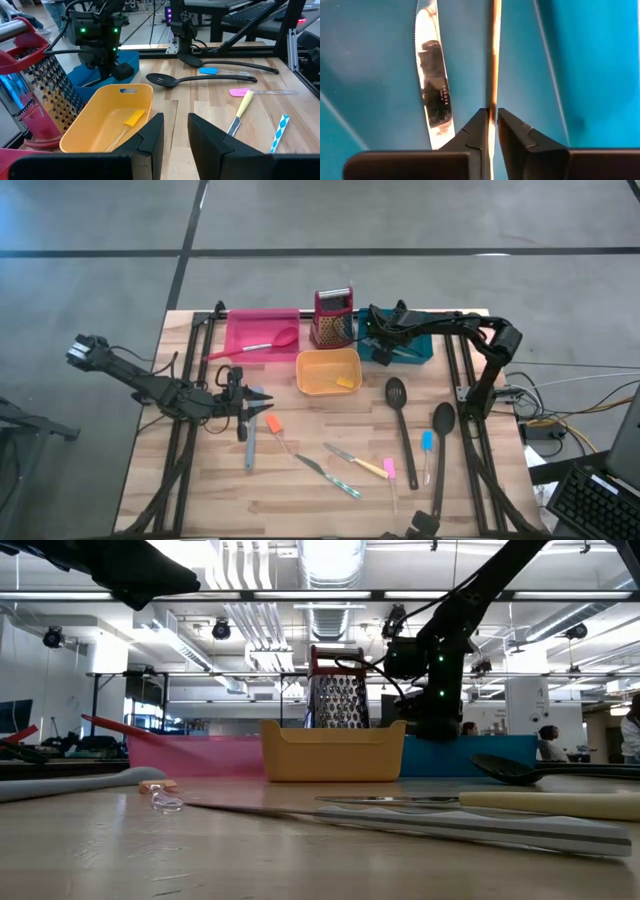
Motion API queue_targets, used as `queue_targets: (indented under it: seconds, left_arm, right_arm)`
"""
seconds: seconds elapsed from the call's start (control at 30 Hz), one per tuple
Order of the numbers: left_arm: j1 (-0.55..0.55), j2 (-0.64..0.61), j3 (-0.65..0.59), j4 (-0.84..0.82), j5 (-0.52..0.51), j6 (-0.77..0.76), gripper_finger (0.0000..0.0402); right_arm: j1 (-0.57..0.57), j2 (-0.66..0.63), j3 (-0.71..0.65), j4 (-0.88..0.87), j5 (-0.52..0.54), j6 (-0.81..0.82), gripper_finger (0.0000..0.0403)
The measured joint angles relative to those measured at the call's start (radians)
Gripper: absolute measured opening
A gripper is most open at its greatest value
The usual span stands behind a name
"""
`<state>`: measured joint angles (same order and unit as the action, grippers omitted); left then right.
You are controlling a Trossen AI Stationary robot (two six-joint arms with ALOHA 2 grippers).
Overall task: Pick & Place Kitchen Items
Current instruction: Put the brown table knife into the blue bin, then put the left black serving spoon into the red bin
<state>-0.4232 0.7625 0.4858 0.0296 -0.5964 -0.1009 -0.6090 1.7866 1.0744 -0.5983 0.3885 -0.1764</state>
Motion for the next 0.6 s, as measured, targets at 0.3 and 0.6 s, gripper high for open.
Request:
queue_targets:
  seconds: [0.3,0.6]
  left_arm:
    - [0.000,0.000,0.000,0.000,0.000,0.001,0.0090]
    - [0.000,0.000,0.000,0.000,0.000,0.020,0.0090]
  right_arm:
    - [0.000,-0.009,0.000,0.000,0.027,0.007,0.0131]
    - [0.000,-0.136,0.000,-0.004,0.035,-0.007,0.0190]
